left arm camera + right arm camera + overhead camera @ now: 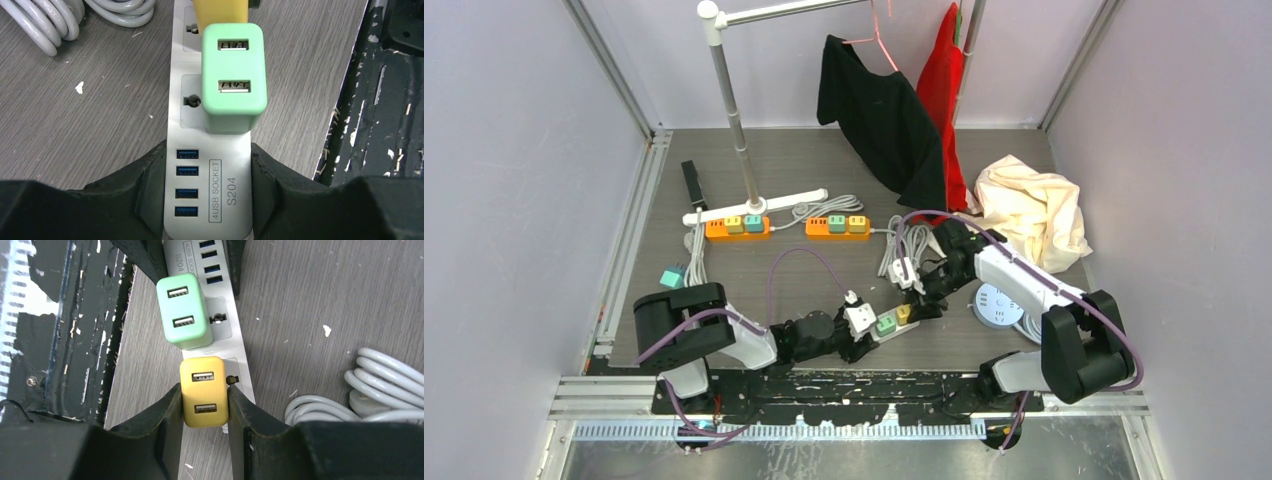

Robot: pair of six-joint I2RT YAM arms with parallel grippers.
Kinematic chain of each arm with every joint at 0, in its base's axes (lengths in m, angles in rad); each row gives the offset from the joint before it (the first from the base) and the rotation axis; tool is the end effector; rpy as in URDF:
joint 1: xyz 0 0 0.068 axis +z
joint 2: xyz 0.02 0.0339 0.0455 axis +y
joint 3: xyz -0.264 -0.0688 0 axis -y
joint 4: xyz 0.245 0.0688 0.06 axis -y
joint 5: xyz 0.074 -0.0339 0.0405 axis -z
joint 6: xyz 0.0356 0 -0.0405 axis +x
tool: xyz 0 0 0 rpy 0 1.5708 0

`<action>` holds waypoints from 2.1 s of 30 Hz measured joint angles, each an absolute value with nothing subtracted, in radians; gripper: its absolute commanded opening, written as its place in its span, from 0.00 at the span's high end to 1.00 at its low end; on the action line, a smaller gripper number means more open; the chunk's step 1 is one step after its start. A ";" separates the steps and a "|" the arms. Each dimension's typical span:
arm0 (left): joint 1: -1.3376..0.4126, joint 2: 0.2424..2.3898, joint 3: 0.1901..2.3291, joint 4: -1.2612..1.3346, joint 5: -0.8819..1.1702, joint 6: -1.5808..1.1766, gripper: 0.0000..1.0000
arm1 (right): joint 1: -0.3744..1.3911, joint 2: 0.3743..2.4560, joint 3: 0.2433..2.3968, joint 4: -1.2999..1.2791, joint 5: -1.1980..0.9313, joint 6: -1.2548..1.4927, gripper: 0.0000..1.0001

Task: Pull the plug off the socket
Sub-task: Remove the plug from the socket, then place the plug at the center of the board.

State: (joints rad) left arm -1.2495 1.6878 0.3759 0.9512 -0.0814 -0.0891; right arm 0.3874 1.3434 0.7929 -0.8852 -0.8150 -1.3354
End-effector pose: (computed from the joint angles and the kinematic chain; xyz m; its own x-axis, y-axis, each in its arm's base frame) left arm 0.0893 -0.2590 0.1156 -0.1930 0.2991 -0.9345 0.9081 0.4152 -0.0547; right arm 0.1883 0.1048 0.1962 0.1262 -0.6688 -0.7326 -0.9738 -0.2245 0.0372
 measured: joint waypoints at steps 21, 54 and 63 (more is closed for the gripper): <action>-1.250 1.688 0.427 0.883 -0.052 -0.133 1.00 | 0.277 1.362 0.817 -1.028 -0.906 -1.483 0.99; -1.250 1.594 0.461 0.630 -0.068 -0.135 0.71 | 0.179 1.308 0.960 -1.128 -0.931 -1.335 0.97; -1.250 1.590 0.456 0.634 -0.069 -0.164 0.46 | 0.173 1.342 0.967 -1.117 -0.909 -1.224 0.96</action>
State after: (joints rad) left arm -1.2499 1.5898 0.4557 0.6338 -0.0689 -0.1642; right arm 0.1726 1.3422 0.9672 -1.1168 -0.9092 -1.2243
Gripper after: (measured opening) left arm 0.518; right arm 0.382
